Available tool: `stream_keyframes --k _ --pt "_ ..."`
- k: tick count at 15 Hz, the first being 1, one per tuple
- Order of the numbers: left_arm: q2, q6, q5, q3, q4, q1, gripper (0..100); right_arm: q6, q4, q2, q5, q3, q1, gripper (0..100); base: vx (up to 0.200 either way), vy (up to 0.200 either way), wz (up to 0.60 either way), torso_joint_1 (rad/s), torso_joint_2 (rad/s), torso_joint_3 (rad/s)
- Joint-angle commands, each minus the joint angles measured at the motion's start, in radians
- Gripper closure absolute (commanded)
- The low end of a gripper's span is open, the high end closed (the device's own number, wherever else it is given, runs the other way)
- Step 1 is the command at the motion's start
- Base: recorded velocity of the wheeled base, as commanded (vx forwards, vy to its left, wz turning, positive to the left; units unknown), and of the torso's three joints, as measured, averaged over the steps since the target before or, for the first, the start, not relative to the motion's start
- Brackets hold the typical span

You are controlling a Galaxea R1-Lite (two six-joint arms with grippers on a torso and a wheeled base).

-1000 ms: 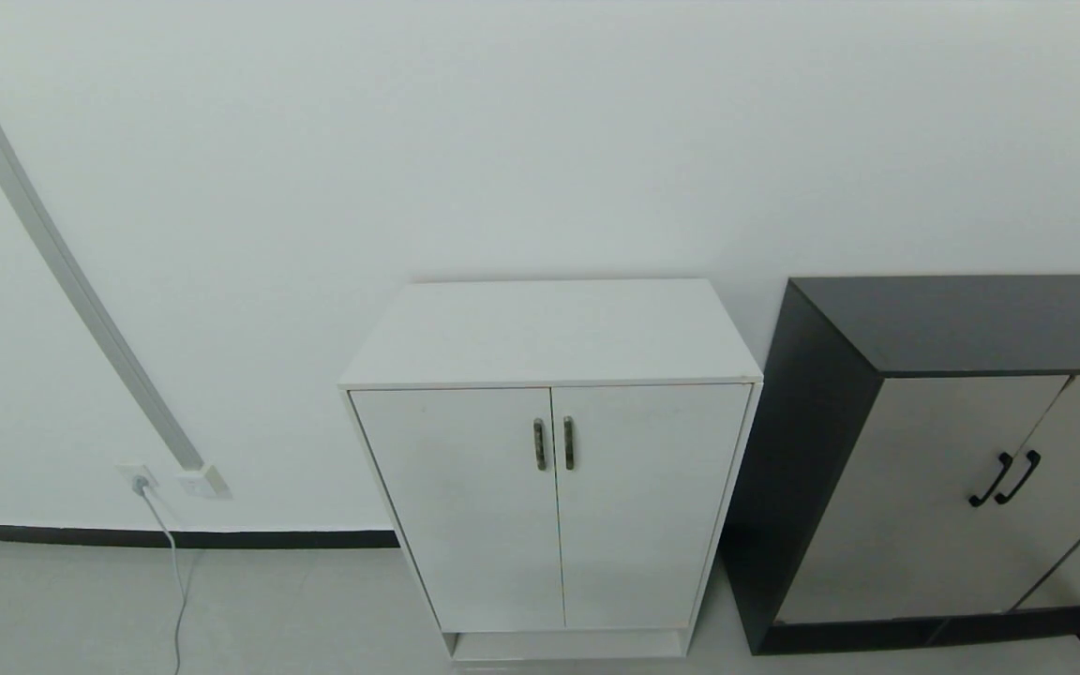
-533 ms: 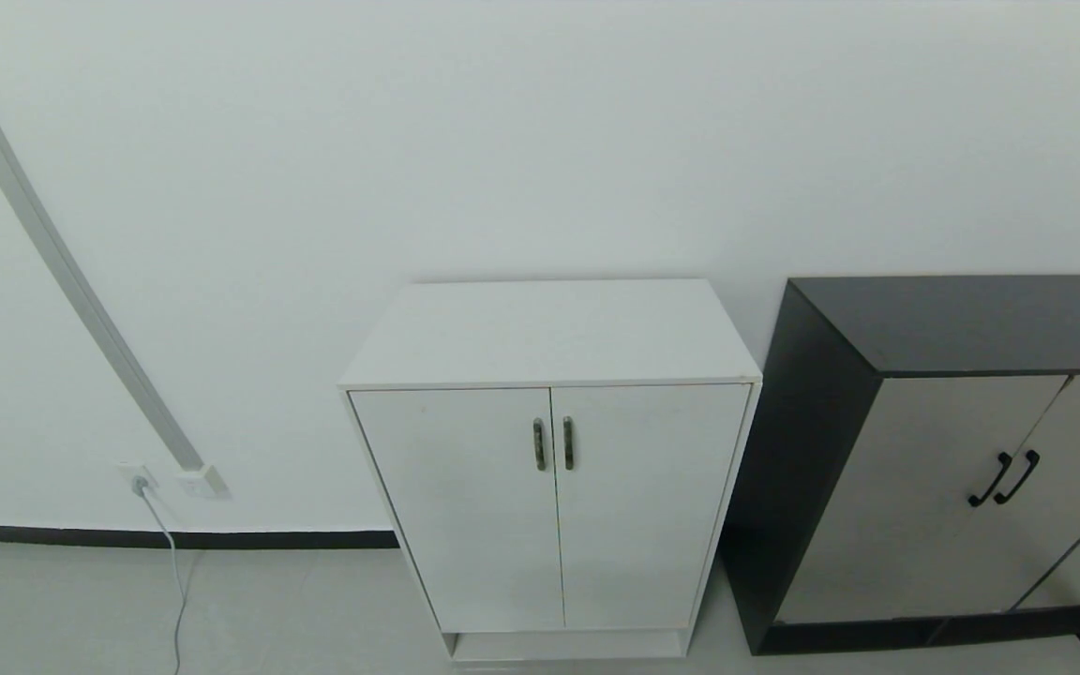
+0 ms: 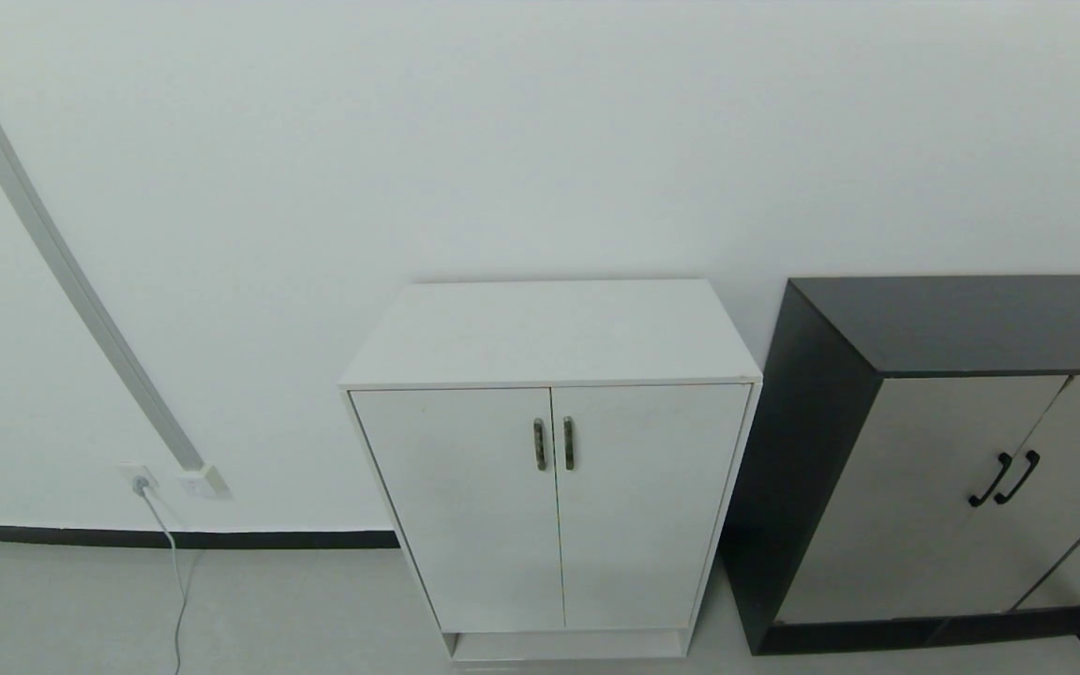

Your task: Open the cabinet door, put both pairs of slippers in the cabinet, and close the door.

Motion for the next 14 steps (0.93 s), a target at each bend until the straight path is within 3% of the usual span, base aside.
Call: stream_keyframes --k 1,5,9,14 --pt "0.001 0.0 0.0 0.001 0.0 0.0 100 0.0 -0.001 -0.014 0.0 0.0 0.004 100 0.0 0.0 0.0 0.0 0.0 0.0" --pt "0.001 0.0 0.0 0.0 0.0 0.0 100 -0.014 0.036 -0.034 0.002 0.006 0.027 100 0.0 0.0 0.0 0.0 0.0 0.0" --pt "0.001 -0.002 0.003 0.0 0.0 0.0 100 -0.017 0.031 -0.163 -0.001 0.006 -0.06 100 0.0 0.0 0.0 0.0 0.0 0.0" --pt "0.001 -0.002 0.003 0.0 0.0 0.0 100 -0.008 0.028 -0.235 -0.003 0.006 -0.062 100 0.0 0.0 0.0 0.0 0.0 0.0"
